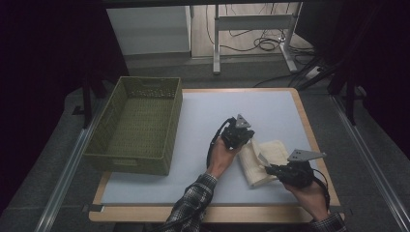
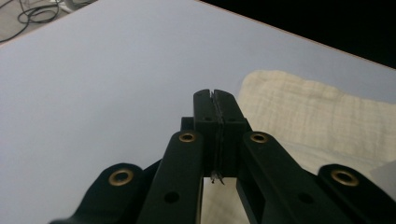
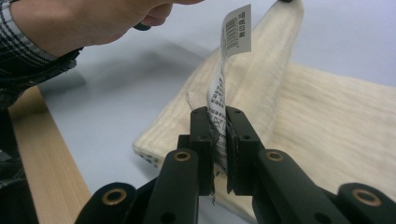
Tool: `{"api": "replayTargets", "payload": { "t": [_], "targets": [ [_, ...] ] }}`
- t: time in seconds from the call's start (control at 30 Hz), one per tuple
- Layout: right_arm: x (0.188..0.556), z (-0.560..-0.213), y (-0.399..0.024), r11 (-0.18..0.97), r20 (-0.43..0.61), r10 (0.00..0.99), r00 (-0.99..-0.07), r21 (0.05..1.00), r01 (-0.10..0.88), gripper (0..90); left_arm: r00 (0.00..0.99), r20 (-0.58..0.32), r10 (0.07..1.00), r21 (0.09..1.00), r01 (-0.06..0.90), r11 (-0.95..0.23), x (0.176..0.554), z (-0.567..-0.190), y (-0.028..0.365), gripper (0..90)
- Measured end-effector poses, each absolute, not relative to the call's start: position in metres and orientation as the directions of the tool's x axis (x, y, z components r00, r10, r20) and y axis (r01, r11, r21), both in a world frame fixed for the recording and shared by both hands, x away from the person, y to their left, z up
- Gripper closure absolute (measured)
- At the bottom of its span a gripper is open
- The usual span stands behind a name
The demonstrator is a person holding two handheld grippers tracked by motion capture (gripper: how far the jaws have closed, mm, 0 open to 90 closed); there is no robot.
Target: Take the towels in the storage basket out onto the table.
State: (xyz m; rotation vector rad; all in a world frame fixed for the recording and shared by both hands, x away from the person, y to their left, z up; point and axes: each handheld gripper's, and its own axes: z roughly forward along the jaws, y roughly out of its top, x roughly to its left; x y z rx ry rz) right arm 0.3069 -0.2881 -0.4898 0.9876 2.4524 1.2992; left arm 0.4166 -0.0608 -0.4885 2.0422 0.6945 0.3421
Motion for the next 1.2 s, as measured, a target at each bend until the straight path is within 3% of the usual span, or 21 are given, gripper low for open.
{"api": "replayTargets", "payload": {
  "t": [0.67, 0.7, 0.9, 1.1, 1.2],
  "targets": [
    [0.311, -0.501, -0.33, 0.35, 0.13, 0.722, -0.679, 0.779, 0.52, 81.8, 0.818, -0.018, 0.574, 0.816, 0.344, -0.464, 0.434, -0.501, -0.119, 88.4],
    [0.312, -0.502, -0.331, 0.348, 0.132, 0.726, -0.675, 0.776, 0.526, 81.1, 0.817, -0.021, 0.576, 0.816, 0.347, -0.462, 0.434, -0.502, -0.12, 86.8],
    [0.313, -0.504, -0.339, 0.343, 0.095, 0.76, -0.643, 0.783, 0.52, 69.2, 0.801, -0.026, 0.598, 0.832, 0.349, -0.431, 0.433, -0.5, -0.121, 56.3],
    [0.311, -0.5, -0.356, 0.327, 0.067, 0.801, -0.594, 0.782, 0.53, 60.0, 0.783, -0.005, 0.623, 0.835, 0.346, -0.428, 0.43, -0.495, -0.109, 44.2],
    [0.31, -0.5, -0.368, 0.316, 0.061, 0.822, -0.566, 0.778, 0.543, 58.8, 0.777, -0.006, 0.629, 0.833, 0.352, -0.427, 0.429, -0.495, -0.101, 42.6]
  ]
}}
